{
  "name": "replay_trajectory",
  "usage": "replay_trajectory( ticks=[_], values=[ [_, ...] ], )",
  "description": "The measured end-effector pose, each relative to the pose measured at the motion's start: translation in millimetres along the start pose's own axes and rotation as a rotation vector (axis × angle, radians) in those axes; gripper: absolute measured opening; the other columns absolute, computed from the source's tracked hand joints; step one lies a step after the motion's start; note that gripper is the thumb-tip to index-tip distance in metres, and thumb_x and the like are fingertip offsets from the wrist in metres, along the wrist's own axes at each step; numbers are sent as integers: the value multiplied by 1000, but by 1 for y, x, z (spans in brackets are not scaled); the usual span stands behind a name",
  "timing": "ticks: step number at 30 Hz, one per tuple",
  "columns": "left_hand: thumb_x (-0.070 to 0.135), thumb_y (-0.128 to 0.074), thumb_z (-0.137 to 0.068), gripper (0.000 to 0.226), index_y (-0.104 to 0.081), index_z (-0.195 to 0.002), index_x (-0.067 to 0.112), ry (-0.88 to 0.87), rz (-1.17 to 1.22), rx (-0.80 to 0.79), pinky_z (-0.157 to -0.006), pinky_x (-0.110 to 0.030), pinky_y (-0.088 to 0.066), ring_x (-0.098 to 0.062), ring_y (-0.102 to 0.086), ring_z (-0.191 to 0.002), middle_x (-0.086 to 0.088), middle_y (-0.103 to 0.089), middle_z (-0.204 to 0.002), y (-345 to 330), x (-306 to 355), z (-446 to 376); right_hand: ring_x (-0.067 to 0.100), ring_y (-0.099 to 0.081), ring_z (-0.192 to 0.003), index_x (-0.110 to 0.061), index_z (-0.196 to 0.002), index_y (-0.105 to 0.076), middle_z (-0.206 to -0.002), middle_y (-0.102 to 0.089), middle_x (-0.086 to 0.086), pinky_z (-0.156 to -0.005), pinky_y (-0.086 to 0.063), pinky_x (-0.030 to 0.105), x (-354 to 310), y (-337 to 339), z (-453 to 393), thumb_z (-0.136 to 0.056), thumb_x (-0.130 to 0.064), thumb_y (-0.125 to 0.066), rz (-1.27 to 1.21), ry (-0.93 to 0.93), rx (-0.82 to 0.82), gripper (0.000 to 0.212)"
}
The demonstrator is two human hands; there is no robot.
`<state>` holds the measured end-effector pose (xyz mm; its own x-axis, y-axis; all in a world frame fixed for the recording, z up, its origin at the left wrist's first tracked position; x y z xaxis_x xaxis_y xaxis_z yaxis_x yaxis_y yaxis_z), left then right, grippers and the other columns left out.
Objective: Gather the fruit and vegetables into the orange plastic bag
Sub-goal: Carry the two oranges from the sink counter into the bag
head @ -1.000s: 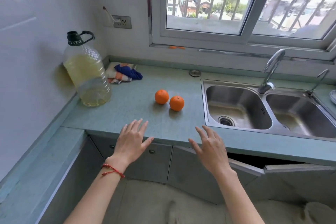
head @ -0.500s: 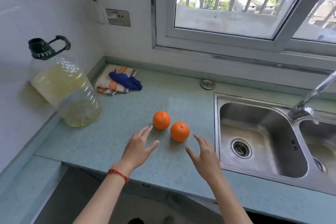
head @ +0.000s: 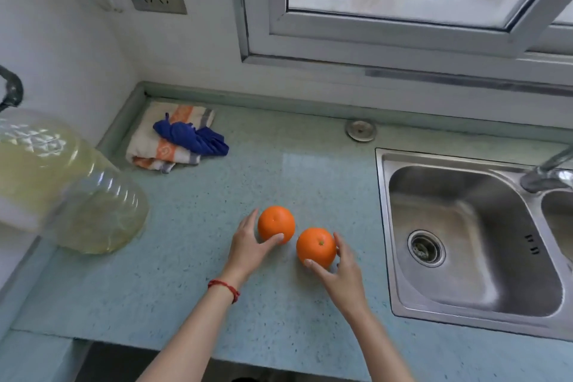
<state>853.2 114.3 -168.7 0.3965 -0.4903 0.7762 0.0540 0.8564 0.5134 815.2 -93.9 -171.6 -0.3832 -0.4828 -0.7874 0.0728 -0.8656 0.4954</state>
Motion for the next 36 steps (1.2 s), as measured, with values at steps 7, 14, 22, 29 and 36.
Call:
replay_trajectory(
  ticks=[7, 14, 22, 29, 36],
  values=[
    [34, -78, -67, 90, -30, -141, 18, 10, -6, -77, -107, -37, -32, -25, -38, -132, -8, -36, -147, -14, -7, -23, 20, -42, -127, -25, -140, -30, -144, -38, 2, -106, -38, 38, 6, -12, -14, -67, -33, -79, -73, -66, -14, 89],
    [27, -80, -65, 78, -43, -133, 21, 31, 118, -55, -96, -32, -39, -24, -49, -118, -9, -51, -135, -6, -12, -26, 19, -51, -112, -28, -135, -37, -130, -48, 1, -96, -43, 33, 4, -8, -16, -67, -30, -79, -186, -108, 22, 81],
    [28, -83, -60, 73, -51, -125, 20, 72, 269, 54, -84, -28, -39, -22, -52, -104, -5, -57, -116, 31, -38, 1, 17, -51, -100, -24, -132, -41, -117, -48, -1, -84, -40, 27, -18, -8, -2, -70, -21, -78, -228, -21, -31, 72],
    [57, -70, -35, 96, -52, -123, 22, 166, 411, 243, -86, -30, -42, -22, -54, -106, -2, -57, -114, 59, -72, 62, 18, -54, -100, -24, -131, -43, -121, -50, 1, -81, -41, 29, -37, -33, 3, -70, -23, -77, -157, 102, -234, 69],
    [48, -78, -44, 88, -51, -123, 20, 276, 550, 504, -86, -30, -41, -21, -54, -105, -4, -56, -115, 71, -110, 148, 17, -53, -100, -24, -132, -42, -120, -49, 0, -78, -41, 26, -59, -63, 27, -73, -22, -75, -76, 245, -487, 68]
  ],
)
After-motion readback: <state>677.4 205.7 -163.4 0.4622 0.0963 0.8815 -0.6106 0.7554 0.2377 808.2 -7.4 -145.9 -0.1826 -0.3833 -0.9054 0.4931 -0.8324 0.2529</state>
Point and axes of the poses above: each hand's wrist, its own z-axis away from the middle knuckle, its own y-axis out of the back of the hand, x = y × z, the point moved 10 cm from there along -z, towards the middle knuckle
